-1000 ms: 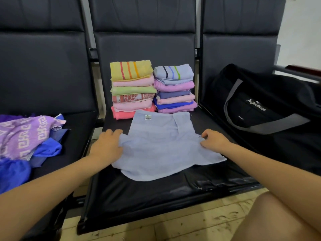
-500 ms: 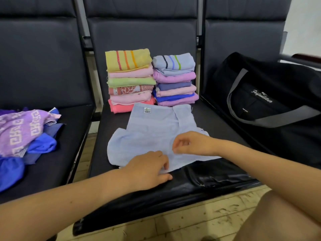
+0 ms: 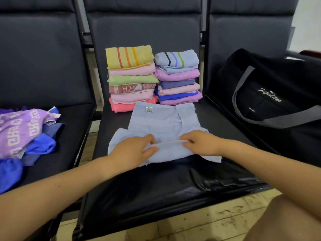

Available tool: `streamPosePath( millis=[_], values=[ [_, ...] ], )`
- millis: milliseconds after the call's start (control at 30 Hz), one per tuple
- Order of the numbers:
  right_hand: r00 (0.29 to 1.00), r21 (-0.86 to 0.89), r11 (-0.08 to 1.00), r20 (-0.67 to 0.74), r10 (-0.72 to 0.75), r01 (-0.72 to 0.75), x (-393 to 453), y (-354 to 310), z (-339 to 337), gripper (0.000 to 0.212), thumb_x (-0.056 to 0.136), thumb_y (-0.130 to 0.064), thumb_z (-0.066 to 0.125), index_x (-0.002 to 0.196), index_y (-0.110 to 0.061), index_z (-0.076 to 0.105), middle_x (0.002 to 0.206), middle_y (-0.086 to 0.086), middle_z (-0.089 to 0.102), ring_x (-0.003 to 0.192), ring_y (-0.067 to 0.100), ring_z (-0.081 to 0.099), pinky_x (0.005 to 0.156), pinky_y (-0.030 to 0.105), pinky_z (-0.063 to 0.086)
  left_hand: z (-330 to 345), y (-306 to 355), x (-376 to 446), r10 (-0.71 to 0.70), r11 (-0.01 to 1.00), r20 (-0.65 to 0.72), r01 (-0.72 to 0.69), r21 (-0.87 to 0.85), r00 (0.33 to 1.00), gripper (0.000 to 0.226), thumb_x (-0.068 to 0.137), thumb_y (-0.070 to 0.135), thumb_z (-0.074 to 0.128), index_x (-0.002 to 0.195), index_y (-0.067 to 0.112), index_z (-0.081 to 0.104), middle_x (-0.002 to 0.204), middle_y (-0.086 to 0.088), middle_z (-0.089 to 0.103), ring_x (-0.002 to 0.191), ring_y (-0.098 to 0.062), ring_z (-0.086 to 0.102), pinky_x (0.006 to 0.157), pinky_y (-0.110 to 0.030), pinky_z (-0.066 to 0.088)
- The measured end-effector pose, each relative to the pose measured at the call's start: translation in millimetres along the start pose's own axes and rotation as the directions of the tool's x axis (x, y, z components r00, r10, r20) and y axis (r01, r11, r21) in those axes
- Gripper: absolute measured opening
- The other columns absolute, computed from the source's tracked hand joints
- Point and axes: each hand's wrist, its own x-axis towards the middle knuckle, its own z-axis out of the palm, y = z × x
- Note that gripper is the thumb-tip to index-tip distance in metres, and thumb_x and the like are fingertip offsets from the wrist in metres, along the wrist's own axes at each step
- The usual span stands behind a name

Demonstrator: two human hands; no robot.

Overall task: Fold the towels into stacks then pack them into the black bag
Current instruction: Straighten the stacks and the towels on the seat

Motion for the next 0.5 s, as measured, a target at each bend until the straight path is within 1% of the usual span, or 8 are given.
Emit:
streamPosePath(
  millis=[67,100,167,233,300,367,433,500],
  values=[
    [1.0,0.073,0.997,-0.005,0.017,-0.017,1.4,5.8,-8.9,0.022,0.094,-0.016,0.041,0.077,-0.008,0.052,0.069,0.001,0.056,0.066,0.017,0.054,0.074,0.033,0.047,-9.3,-10.6,6.9,0.021,0.991,-0.011,-0.019,0.135,1.0,0.026,0.096,0.051,0.041,0.094,0.028,0.053,0.078,0.009,0.054,0.077,-0.012,0.052,0.068,-0.028,0.037],
    [0.999,0.09,0.995,-0.023,0.045,-0.043,2.1,9.0,-12.0,0.022,0.095,-0.016,0.04,0.081,-0.008,0.055,0.072,0.004,0.061,0.068,0.017,0.059,0.072,0.03,0.047,-12.6,-16.6,10.4,0.013,0.99,-0.037,-0.008,0.144,0.999,0.03,0.095,0.052,0.041,0.087,0.027,0.054,0.077,0.008,0.055,0.076,-0.012,0.052,0.066,-0.029,0.037],
    [0.99,0.072,0.992,-0.096,0.107,-0.1,6.7,19.1,-16.8,0.024,0.095,-0.016,0.04,0.087,-0.008,0.061,0.083,0.007,0.065,0.079,0.021,0.059,0.074,0.031,0.046,-18.1,-29.8,16.1,-0.025,0.994,-0.097,0.035,0.104,0.995,0.037,0.093,0.053,0.044,0.079,0.022,0.058,0.074,0.005,0.059,0.074,-0.015,0.055,0.066,-0.033,0.042],
    [0.97,0.042,0.985,-0.176,0.17,-0.165,11.6,29.3,-22.2,0.024,0.096,-0.014,0.04,0.087,-0.005,0.06,0.086,0.007,0.063,0.081,0.023,0.054,0.074,0.035,0.042,-24.9,-41.7,20.2,-0.057,0.996,-0.156,0.066,0.058,0.986,0.037,0.092,0.051,0.049,0.074,0.021,0.058,0.07,0.004,0.059,0.07,-0.017,0.056,0.065,-0.035,0.045],
    [0.941,0.114,0.968,-0.231,0.247,-0.225,15.4,40.6,-26.2,0.025,0.096,-0.013,0.04,0.086,-0.001,0.06,0.083,0.006,0.061,0.079,0.023,0.053,0.07,0.033,0.04,-32.1,-49.1,24.3,-0.082,0.996,-0.22,0.087,0.014,0.972,0.037,0.093,0.046,0.053,0.067,0.019,0.055,0.064,0.003,0.056,0.065,-0.016,0.053,0.058,-0.031,0.04],
    [0.911,0.255,0.931,-0.256,0.325,-0.26,17.6,50.3,-28.6,0.026,0.094,-0.009,0.041,0.087,0.007,0.06,0.076,0.008,0.057,0.072,0.021,0.049,0.063,0.031,0.037,-34.4,-55.2,30.6,-0.149,0.989,-0.265,0.137,-0.064,0.953,0.042,0.093,0.042,0.054,0.065,0.011,0.056,0.061,-0.002,0.054,0.06,-0.016,0.05,0.054,-0.028,0.032],
    [0.889,0.371,0.879,-0.226,0.397,-0.298,19.2,55.2,-29.0,0.025,0.091,-0.005,0.042,0.083,0.012,0.057,0.073,0.012,0.051,0.069,0.02,0.043,0.06,0.031,0.033,-29.3,-61.4,37.4,-0.218,0.975,-0.274,0.197,-0.104,0.937,0.045,0.094,0.041,0.053,0.067,0.004,0.057,0.063,-0.008,0.056,0.059,-0.018,0.049,0.053,-0.029,0.031],
    [0.884,0.469,0.814,-0.129,0.449,-0.344,22.2,57.4,-27.7,0.02,0.087,-0.004,0.045,0.069,0.002,0.052,0.069,0.012,0.043,0.068,0.021,0.036,0.059,0.031,0.028,-19.5,-67.8,45.6,-0.248,0.968,-0.272,0.228,-0.102,0.93,0.045,0.094,0.038,0.053,0.066,0.004,0.056,0.063,-0.009,0.056,0.062,-0.022,0.051,0.055,-0.031,0.032]
  ],
)
